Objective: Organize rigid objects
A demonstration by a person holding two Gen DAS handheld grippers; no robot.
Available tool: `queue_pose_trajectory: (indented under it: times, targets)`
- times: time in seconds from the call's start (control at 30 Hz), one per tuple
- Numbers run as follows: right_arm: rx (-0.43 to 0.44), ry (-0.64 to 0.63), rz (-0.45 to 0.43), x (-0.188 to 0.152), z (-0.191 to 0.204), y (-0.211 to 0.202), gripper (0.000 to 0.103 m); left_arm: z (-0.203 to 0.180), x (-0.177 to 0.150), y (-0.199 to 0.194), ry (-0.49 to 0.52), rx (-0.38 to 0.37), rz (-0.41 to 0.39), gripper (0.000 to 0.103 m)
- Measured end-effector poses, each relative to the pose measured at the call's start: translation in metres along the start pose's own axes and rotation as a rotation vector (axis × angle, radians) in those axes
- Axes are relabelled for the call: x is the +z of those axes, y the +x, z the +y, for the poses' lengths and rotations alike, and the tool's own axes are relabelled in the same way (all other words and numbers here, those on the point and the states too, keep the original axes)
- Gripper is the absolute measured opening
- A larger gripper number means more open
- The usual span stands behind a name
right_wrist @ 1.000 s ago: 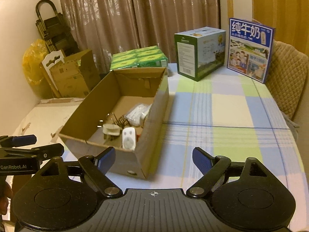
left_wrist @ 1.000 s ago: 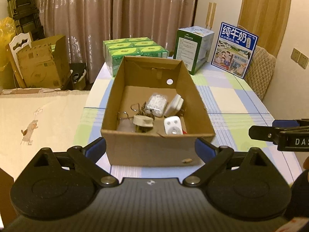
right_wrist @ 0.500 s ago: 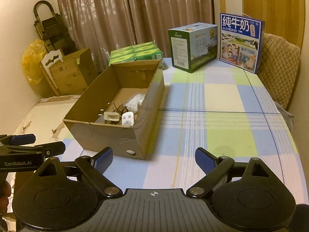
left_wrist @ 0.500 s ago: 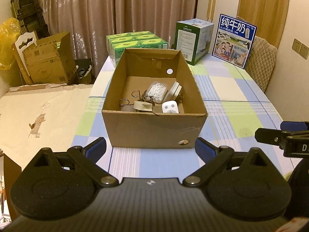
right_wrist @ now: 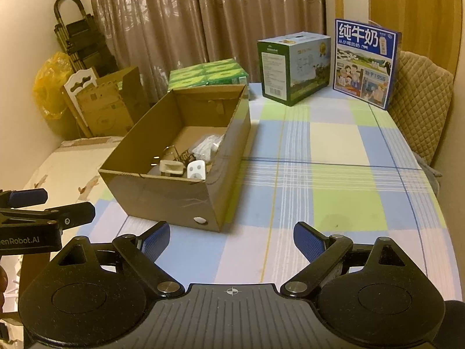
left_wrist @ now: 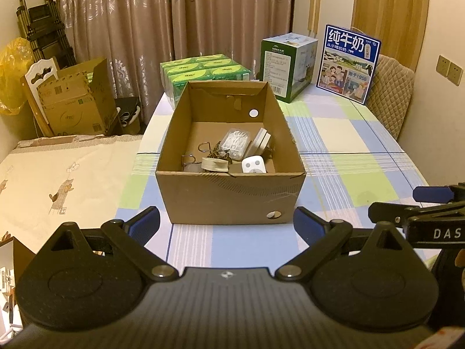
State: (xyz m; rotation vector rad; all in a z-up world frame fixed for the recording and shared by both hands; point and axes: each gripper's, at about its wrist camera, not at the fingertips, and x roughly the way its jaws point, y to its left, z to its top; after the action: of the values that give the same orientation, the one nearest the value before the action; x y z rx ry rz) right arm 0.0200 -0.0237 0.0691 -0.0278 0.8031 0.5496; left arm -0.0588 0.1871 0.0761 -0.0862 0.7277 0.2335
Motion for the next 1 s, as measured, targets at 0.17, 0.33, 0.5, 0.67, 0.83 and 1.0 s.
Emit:
queue_pose_trajectory:
  times: [0.17,0.33,0.5,0.67,0.83,1.0]
  targets:
    - [0.001,-0.002,0.0,0.0002,0.0023,0.0005,0.089,0.0006,0.0006,0.0008,-0.007,0.006,0.005,0.097]
    - [0.001,0.0,0.0,0.001,0.002,0.0012,0.089,0.0015,0.0003,0.0016,-0.005,0.012,0.005,0.097]
    - [0.001,0.0,-0.001,0.0011,0.002,0.0012,0.089,0.0011,0.0001,0.0022,-0.004,0.014,0.005,0.097]
    - [0.0,0.001,-0.002,0.0022,0.0007,0.0017,0.089,0.0014,0.0,0.0027,-0.004,0.011,0.005,0.097]
    - [0.0,0.002,-0.001,0.0026,0.0014,0.0025,0.089,0.0009,-0.0005,0.0042,-0.004,0.007,0.007,0.097]
    - [0.0,0.004,-0.002,0.0024,0.0012,0.0021,0.089,0.0,-0.0016,0.003,-0.004,-0.009,-0.01,0.097]
